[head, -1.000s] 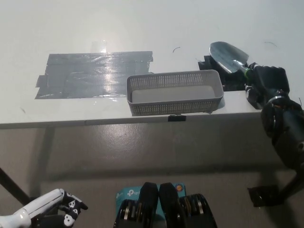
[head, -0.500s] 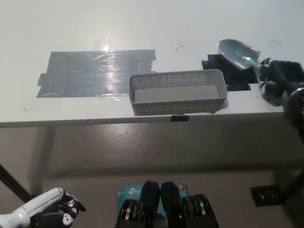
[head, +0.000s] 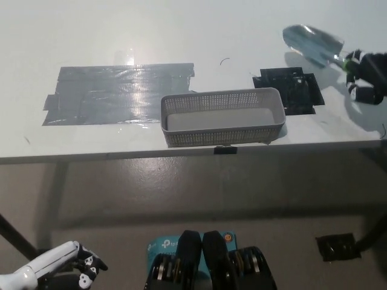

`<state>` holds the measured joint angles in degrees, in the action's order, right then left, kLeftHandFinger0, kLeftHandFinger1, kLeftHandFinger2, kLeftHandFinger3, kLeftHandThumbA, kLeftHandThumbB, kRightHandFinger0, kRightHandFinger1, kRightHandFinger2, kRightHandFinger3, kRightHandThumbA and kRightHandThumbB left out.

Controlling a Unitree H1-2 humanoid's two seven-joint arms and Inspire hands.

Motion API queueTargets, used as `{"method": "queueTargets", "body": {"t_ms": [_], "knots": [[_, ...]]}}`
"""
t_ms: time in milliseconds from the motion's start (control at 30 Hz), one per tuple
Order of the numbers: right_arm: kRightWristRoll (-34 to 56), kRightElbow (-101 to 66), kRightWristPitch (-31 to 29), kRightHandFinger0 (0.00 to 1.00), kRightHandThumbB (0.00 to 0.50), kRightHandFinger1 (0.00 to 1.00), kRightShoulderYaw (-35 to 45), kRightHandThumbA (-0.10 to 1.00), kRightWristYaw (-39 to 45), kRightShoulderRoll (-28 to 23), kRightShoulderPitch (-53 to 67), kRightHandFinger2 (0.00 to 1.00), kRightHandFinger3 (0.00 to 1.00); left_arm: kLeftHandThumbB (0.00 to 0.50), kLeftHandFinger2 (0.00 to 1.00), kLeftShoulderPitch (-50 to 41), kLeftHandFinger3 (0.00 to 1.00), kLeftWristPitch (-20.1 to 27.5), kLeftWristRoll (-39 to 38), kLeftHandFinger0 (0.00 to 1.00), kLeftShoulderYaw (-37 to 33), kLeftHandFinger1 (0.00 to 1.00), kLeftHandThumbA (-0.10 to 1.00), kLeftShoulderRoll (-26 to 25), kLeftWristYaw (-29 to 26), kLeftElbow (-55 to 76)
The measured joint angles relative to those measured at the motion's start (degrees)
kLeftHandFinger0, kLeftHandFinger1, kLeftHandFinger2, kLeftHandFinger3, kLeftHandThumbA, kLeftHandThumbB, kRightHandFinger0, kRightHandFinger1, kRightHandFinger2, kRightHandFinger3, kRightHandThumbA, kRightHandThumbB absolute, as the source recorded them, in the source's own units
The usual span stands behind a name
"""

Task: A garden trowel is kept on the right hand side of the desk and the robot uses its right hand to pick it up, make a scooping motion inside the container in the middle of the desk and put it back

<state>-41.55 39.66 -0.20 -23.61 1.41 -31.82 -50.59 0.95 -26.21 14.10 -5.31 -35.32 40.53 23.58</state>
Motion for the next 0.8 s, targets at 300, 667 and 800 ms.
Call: {"method": "queueTargets", "body": {"t_ms": [300,667,800], "knots": [[3.6,-14.2,-1.3,0.00,0.155,0.04,4.1,-0.10,6.8,-3.6,1.0,0.34,0.13,0.459,0.71,-0.1,0.70,0.0,0.9,0.83,0.1,0.72,1.00,0.1,1.1,0.0],[9.0,-30.0,-1.4,0.00,0.000,0.28,5.3,-0.10,18.6,-7.3,5.3,0.60,0.29,0.457,0.67,0.0,0.67,0.0,2.0,0.83,0.3,0.70,1.00,0.1,2.1,-0.3],[9.9,-34.4,-1.4,0.00,0.000,0.28,5.2,-0.10,22.4,-8.3,7.3,0.60,0.32,0.447,0.68,0.3,0.68,0.0,2.2,0.84,0.3,0.70,1.00,0.1,2.4,-0.3]]}}
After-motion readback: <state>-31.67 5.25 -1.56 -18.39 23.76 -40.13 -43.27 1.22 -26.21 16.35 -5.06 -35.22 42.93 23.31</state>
